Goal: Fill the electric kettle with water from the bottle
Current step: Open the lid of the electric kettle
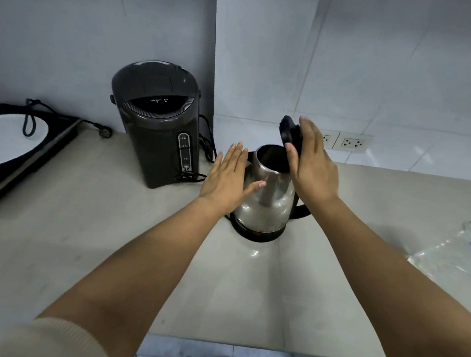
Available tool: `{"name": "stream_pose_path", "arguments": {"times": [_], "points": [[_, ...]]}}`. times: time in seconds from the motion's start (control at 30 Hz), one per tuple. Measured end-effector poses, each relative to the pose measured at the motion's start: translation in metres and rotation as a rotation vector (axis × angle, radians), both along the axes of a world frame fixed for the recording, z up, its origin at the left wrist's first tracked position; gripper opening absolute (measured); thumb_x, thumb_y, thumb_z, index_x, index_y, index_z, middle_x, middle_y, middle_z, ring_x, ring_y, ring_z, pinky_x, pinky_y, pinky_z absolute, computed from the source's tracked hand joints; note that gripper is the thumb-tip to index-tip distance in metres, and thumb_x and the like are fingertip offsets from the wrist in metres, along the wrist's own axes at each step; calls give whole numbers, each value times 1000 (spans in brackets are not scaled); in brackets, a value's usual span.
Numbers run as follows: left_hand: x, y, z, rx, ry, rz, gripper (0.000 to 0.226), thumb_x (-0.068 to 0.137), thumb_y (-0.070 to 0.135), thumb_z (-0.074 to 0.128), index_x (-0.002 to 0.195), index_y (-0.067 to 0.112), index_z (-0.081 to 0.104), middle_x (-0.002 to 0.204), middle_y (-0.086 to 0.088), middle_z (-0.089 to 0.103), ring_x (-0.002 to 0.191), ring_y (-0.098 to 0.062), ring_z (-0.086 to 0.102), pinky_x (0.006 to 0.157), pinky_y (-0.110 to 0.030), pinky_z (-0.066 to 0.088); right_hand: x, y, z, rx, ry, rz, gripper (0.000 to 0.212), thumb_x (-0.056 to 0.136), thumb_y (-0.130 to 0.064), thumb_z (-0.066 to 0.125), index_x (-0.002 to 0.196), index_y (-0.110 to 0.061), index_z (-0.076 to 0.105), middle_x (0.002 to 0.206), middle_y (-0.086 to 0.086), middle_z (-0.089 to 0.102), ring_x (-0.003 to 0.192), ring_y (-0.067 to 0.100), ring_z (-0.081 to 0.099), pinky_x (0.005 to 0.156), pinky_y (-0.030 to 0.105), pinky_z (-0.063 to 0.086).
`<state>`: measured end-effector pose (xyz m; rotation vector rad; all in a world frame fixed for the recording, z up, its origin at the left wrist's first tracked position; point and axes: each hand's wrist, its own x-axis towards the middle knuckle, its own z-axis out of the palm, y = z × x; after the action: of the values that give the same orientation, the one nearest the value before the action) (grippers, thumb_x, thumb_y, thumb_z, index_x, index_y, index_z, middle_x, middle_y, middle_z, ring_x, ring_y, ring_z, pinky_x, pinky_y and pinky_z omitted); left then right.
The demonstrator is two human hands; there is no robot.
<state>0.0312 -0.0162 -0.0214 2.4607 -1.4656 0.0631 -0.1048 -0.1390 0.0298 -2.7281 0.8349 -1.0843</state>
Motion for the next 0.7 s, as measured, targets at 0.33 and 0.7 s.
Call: {"name": "stream_pose_path", "arguments": {"times": [0.33,0.7], "points": [[-2,4,1,-29,4,-22,93,91,70,28,155,9,1,163,-5,-7,149,-14,-12,121,-36,-6,-29,-17,-2,-196,-57,-189,44,101,-32,32,143,-20,37,157,1,25,136,21,36,110,42,30],[-13,-3,8,-75,15,-98,87,95,65,29,155,12,-2,163,-3,-1,149,-11,-9,120,-32,-8,-58,-27,-23,3,-35,-247,66,96,-49,36,150,-16,20,159,0,18,146,14,17,120,38,7]]}}
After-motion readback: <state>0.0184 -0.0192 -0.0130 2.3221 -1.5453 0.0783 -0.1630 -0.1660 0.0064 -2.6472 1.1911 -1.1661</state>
